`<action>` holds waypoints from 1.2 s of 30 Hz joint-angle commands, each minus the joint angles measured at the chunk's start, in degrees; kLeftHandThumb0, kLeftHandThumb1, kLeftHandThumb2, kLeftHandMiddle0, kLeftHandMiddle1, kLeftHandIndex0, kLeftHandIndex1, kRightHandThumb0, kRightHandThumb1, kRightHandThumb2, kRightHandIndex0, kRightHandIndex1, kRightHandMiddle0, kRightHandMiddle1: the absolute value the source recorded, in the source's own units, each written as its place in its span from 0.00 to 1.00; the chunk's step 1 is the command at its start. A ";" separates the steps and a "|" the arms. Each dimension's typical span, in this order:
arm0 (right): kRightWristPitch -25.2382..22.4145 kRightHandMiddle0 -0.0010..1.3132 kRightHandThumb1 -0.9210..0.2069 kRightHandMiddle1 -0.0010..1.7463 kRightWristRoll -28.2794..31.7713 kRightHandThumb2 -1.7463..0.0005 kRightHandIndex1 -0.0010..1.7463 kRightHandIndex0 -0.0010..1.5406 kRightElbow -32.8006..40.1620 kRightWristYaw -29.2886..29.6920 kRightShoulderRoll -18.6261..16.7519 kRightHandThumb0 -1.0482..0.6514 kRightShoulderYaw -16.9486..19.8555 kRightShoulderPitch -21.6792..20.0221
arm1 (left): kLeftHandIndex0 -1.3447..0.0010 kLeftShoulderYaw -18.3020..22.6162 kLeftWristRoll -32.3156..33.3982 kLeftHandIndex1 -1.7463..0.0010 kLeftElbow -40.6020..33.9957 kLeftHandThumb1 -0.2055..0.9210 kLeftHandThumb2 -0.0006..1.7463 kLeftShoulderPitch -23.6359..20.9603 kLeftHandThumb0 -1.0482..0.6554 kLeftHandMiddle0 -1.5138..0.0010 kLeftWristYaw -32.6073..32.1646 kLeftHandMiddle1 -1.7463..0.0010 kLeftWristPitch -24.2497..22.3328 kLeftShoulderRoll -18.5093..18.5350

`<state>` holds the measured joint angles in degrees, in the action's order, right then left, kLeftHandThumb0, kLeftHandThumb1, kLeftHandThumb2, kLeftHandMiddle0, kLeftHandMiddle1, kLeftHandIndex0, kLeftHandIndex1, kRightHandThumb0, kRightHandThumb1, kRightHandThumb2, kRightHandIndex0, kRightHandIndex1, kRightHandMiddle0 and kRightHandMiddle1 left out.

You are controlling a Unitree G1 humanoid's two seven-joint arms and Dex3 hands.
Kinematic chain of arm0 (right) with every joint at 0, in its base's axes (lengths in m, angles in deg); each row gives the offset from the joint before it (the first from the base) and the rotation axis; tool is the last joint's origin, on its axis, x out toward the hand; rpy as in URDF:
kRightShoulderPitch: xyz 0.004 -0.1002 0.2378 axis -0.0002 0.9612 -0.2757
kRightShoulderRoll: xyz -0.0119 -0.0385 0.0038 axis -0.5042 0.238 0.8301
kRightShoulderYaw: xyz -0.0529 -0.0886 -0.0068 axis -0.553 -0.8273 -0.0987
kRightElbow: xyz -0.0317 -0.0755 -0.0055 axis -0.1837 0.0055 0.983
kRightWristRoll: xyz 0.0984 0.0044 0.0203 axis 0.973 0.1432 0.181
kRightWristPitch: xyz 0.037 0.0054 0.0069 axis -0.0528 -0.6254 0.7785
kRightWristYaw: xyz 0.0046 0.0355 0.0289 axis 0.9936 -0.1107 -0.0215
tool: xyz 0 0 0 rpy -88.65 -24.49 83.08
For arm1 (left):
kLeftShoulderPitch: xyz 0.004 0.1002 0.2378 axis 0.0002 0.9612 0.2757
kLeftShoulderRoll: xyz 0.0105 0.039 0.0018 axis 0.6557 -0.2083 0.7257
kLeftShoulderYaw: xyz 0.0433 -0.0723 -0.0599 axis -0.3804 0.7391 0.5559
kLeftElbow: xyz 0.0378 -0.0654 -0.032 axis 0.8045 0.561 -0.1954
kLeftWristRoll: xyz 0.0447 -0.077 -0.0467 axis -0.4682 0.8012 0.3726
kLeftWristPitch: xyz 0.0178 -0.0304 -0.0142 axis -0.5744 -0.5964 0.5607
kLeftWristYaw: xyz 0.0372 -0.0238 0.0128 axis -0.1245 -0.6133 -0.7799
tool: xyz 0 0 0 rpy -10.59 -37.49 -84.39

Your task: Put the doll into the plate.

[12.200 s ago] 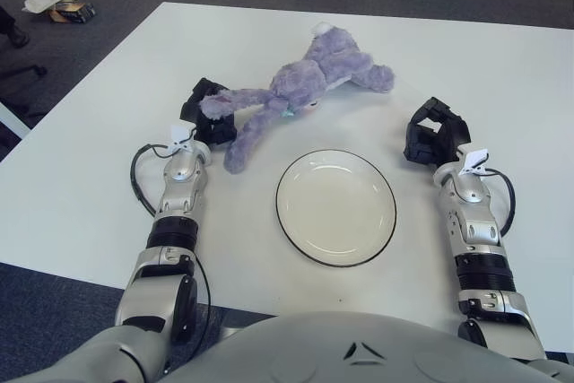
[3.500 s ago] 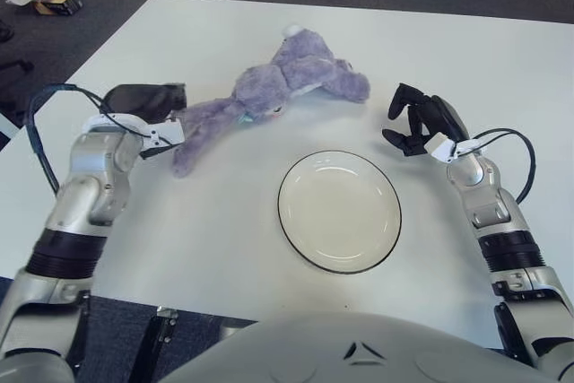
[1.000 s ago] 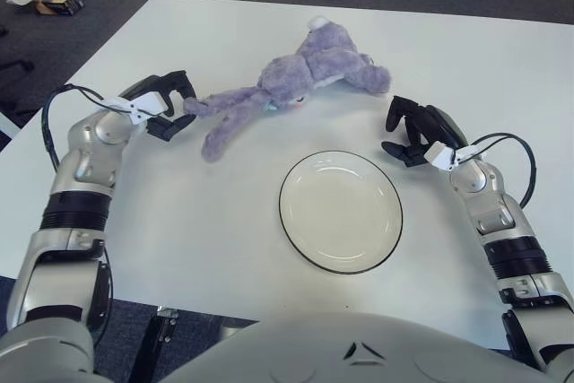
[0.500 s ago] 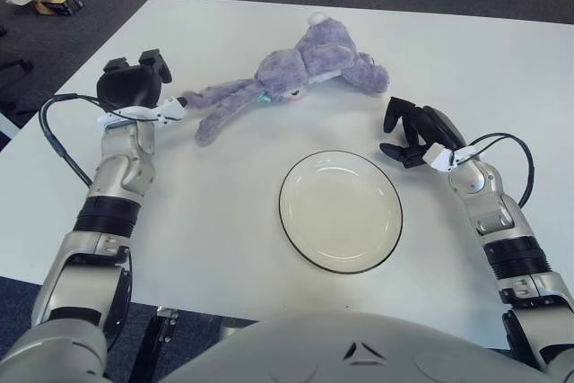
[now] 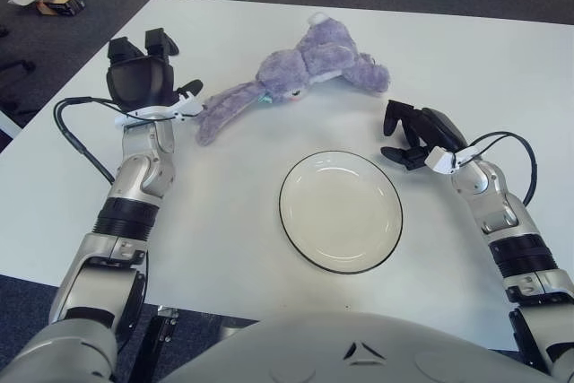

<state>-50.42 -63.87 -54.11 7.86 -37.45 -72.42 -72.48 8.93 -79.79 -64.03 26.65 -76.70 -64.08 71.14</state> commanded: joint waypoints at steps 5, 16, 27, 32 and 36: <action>-0.64 0.33 0.33 1.00 -0.82 0.42 1.00 0.67 -1.48 -1.64 1.12 0.38 -0.97 0.81 | 1.00 0.60 -4.03 0.97 3.77 0.96 0.50 -2.36 0.33 1.00 -14.11 0.97 -4.84 -0.77; 0.08 0.33 0.33 1.00 -1.65 0.42 1.00 0.69 -2.16 -1.12 1.68 0.37 -1.52 0.49 | 1.00 2.28 1.62 1.00 11.93 0.73 0.68 -8.28 0.45 1.00 -36.76 1.00 6.73 -2.61; -0.42 0.33 0.33 1.00 -5.16 0.41 1.00 0.68 -2.38 5.26 0.35 0.37 -0.94 -1.02 | 1.00 0.11 11.77 0.77 14.56 0.97 0.51 -7.76 0.24 1.00 -23.25 0.70 19.14 -1.87; -1.54 0.34 0.35 1.00 -6.36 0.40 1.00 0.69 -3.03 8.19 -0.55 0.37 -0.72 -3.85 | 1.00 -0.66 16.38 0.64 9.12 0.99 0.49 -6.40 0.20 1.00 -12.89 0.61 20.12 -3.72; -2.66 0.34 0.36 1.00 -7.62 0.40 1.00 0.69 -4.08 11.24 -1.48 0.37 -0.37 -6.78 | 1.00 -1.63 21.21 0.59 -0.85 1.00 0.47 -4.42 0.19 1.00 1.59 0.58 17.30 -4.01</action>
<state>-52.06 -70.00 -57.18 16.26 -38.21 -73.33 -75.59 8.38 -61.89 -58.03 20.91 -85.38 -45.59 67.28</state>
